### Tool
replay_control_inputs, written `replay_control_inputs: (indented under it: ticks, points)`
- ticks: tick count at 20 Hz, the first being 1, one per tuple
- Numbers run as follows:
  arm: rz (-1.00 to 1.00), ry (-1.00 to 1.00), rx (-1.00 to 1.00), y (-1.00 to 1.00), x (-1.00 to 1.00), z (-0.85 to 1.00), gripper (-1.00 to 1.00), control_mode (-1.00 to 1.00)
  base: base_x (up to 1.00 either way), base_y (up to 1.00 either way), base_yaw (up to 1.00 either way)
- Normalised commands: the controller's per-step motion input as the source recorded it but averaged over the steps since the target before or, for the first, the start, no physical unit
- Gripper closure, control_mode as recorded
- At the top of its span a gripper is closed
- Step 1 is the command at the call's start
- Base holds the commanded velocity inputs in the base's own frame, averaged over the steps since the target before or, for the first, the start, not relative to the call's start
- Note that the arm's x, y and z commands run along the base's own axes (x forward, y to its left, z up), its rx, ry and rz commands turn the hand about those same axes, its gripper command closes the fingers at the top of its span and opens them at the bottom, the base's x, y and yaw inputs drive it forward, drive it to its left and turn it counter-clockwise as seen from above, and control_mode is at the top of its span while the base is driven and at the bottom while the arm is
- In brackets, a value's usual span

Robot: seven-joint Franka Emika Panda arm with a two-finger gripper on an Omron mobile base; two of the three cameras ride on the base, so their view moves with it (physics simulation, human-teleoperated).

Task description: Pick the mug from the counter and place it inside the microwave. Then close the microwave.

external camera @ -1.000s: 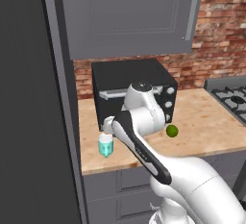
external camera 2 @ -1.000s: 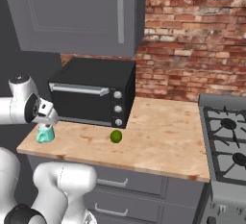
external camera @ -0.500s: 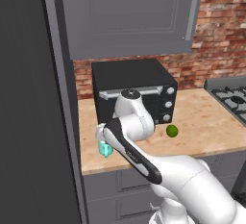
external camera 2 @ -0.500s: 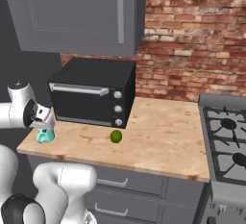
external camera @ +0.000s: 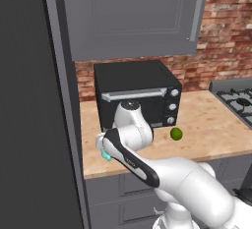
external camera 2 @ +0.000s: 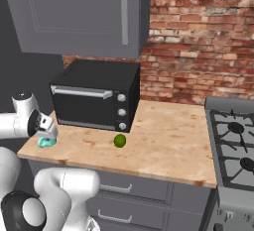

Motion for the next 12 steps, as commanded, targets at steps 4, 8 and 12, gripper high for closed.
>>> replay_control_inputs:
  ticks: [4,8,12]
  points:
    - [-0.02,0.0,0.02,0.04,0.17,-0.05,-1.0,-1.0,0.0,0.0,0.0]
    - [-0.01,0.02,0.0,0.03,0.07,-0.05,-1.0,-1.0,0.0,0.0,0.0]
    - [0.0,0.0,0.0,0.11,0.0,-0.07,-1.0,-1.0,0.0,0.0,0.0]
